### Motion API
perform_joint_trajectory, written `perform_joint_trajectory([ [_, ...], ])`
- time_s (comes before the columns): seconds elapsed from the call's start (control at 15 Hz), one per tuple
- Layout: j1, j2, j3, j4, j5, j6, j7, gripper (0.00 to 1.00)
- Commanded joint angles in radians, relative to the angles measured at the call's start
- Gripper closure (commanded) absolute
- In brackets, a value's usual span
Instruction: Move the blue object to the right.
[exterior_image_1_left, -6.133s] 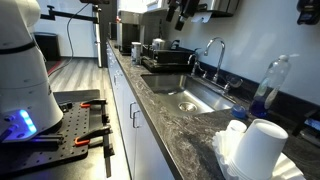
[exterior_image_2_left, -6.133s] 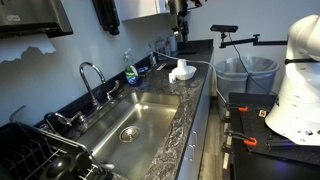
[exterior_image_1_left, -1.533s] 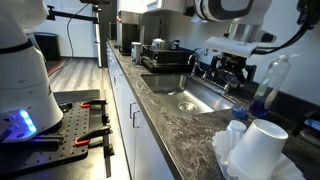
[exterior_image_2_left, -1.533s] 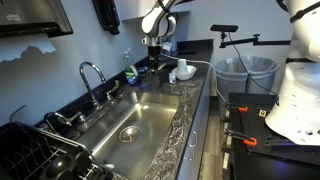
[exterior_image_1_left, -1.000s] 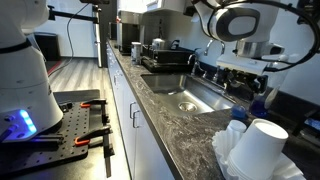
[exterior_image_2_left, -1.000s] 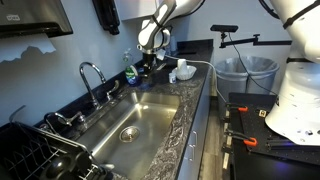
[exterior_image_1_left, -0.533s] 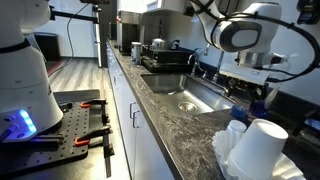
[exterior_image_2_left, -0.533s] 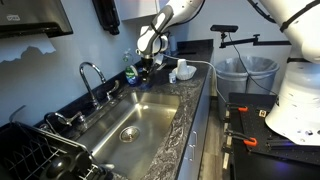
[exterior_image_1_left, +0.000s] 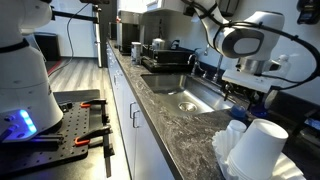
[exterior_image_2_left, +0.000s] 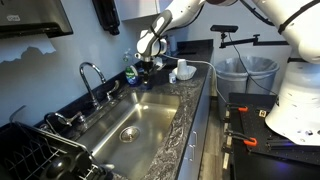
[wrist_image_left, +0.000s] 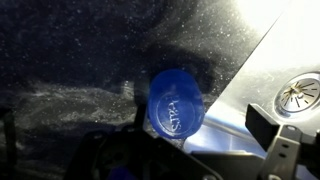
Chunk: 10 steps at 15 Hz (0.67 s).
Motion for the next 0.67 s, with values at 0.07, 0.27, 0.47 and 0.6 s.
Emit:
perform_joint_trajectory([
  [0.07,-0.013,0.029,0.014,0.063,0.001,-0.042,-0.055,0.0],
  [0.27,-0.005,0.044,0.01,0.083,-0.003,-0.038,-0.058,0.0],
  [0.47,0.007,0.063,0.002,0.106,-0.017,-0.043,-0.055,0.0],
  [0.6,0.014,0.078,-0.003,0.123,-0.028,-0.048,-0.052,0.0],
])
